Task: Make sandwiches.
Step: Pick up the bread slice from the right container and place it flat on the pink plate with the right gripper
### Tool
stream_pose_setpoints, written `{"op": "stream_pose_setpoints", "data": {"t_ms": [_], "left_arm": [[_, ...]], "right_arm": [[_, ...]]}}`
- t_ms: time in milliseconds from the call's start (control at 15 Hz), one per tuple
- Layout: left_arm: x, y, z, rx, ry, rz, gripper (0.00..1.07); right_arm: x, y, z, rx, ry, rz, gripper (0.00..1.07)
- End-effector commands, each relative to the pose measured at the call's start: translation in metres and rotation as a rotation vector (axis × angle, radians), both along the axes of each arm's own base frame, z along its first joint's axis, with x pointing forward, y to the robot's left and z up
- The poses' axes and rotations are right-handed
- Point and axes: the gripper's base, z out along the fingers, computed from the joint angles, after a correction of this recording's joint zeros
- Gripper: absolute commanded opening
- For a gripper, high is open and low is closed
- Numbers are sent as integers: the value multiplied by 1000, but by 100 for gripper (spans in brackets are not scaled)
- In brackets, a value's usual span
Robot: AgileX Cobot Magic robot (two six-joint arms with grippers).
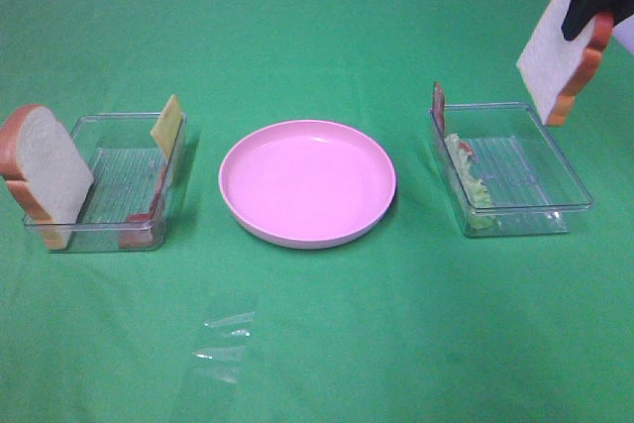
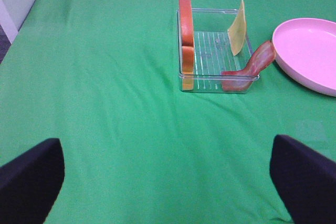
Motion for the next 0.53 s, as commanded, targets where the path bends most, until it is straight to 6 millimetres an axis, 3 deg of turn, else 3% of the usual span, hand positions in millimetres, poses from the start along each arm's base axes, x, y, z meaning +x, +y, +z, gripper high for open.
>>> {"op": "stream_pose_setpoints", "data": {"t_ms": [67, 267, 533], "left_arm": [[-1, -1, 1, -8, -23, -3, 98], [-1, -1, 1, -8, -23, -3, 98], [-1, -1, 1, -8, -23, -3, 98]], "right_arm": [[-13, 5, 29, 61, -63, 2, 0], [-37, 25, 50, 268, -107, 91, 0], [-48, 53, 33, 592, -106, 231, 0]]}}
